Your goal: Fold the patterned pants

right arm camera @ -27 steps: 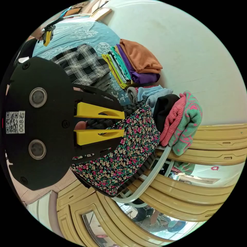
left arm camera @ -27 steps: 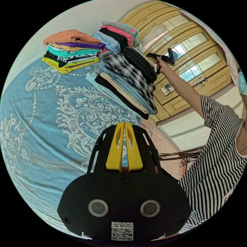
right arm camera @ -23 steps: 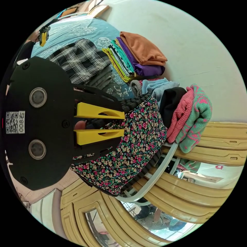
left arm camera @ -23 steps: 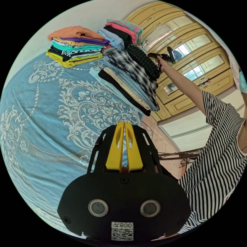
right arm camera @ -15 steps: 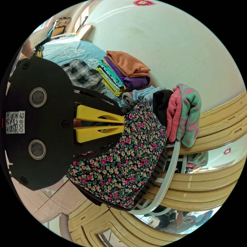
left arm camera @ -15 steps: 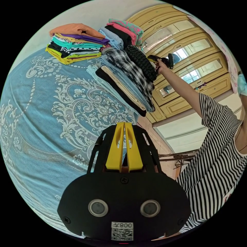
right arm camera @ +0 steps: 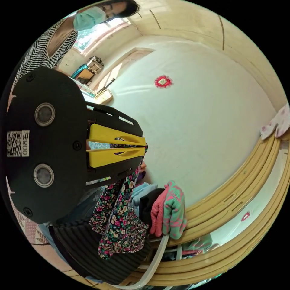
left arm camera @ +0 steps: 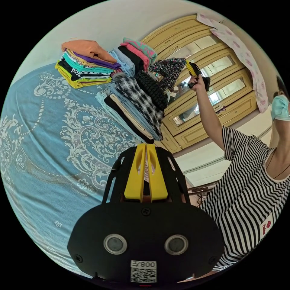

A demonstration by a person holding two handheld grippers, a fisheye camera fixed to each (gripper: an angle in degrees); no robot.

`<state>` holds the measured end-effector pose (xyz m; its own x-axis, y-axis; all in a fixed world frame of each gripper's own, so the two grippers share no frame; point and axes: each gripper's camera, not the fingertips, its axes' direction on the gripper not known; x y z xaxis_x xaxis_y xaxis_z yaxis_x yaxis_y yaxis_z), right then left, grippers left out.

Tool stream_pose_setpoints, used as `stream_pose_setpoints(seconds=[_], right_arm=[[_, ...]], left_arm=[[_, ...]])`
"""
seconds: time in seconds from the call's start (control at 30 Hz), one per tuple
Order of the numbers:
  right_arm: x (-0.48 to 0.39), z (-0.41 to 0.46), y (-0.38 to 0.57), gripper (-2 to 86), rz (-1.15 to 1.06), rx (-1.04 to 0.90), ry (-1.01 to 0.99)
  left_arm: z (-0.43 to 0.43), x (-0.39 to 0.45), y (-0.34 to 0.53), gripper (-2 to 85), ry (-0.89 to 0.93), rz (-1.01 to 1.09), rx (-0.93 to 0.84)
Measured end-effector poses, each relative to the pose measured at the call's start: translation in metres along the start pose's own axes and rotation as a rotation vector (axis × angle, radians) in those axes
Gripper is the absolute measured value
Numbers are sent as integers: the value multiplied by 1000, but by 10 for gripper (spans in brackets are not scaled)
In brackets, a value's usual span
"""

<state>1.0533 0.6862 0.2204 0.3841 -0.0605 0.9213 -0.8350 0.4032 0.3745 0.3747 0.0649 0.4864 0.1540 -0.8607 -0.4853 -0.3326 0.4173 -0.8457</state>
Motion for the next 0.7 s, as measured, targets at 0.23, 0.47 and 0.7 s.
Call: stream_pose_setpoints(seconds=[0.23, 0.47, 0.7], right_arm=[[-133, 8, 20, 4, -185, 0, -270], [-245, 32, 56, 4, -261, -22, -473], [-324, 71, 122, 4, -247, -106, -679]], left_arm=[[-78, 41, 71, 3, -14, 46, 127], [-175, 78, 166, 17, -84, 45, 295], [-258, 107, 269, 111, -243, -50, 487]])
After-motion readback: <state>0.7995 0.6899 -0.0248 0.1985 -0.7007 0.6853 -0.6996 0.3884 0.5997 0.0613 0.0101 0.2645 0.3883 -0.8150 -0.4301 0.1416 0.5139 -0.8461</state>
